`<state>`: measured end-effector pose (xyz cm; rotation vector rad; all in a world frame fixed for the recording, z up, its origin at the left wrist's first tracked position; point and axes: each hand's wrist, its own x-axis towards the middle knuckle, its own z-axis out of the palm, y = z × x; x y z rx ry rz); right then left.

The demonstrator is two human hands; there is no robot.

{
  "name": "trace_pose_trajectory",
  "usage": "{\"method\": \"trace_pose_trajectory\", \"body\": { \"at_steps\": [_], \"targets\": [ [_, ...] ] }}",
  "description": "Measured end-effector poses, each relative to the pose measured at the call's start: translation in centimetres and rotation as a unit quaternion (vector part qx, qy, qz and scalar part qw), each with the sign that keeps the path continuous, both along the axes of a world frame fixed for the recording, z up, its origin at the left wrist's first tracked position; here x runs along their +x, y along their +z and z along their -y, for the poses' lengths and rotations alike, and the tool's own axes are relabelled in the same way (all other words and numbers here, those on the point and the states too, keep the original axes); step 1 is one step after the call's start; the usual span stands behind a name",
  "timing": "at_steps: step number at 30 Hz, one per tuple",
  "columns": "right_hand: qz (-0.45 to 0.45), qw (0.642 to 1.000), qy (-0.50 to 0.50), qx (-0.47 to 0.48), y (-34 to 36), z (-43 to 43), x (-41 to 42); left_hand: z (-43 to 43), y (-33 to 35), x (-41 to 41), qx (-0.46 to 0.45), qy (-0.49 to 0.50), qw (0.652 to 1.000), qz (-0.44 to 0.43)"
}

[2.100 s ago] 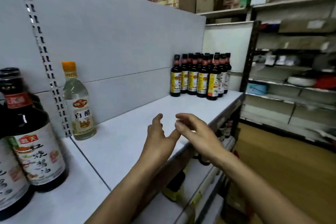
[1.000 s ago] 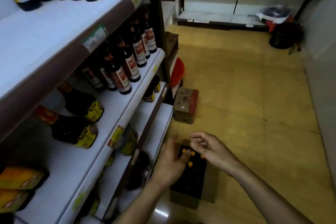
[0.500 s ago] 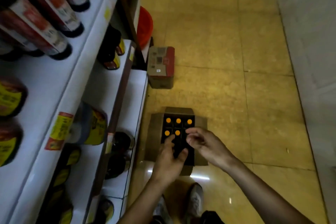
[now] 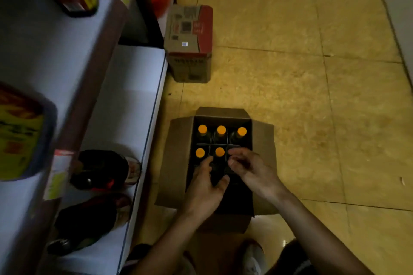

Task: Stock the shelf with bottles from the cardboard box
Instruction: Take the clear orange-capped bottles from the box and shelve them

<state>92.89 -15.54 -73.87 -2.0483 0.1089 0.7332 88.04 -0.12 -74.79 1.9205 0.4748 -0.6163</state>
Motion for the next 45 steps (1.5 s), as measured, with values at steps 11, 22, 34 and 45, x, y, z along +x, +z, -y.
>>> {"method": "trace_pose_trajectory", "body": {
  "at_steps": [11,22,34,45],
  "targets": [
    [0.064,0.992,0.075,-0.072,-13.1,-0.3,3.3,-0.1,-14.2,2.6,-0.015,-0.032,0.998,0.049],
    [0.088,0.969,0.175,-0.152,-16.6,-2.1,5.2,-1.2,-17.4,3.3,-0.017,-0.083,0.994,0.065],
    [0.141,0.984,0.092,-0.065,-19.4,-2.1,4.3,-1.2,-18.6,3.9,0.026,-0.156,0.984,0.083],
    [0.223,0.973,0.030,-0.047,-13.7,-1.1,4.8,-2.0,-19.2,4.2,-0.049,-0.125,0.988,0.076]
  ]
}}
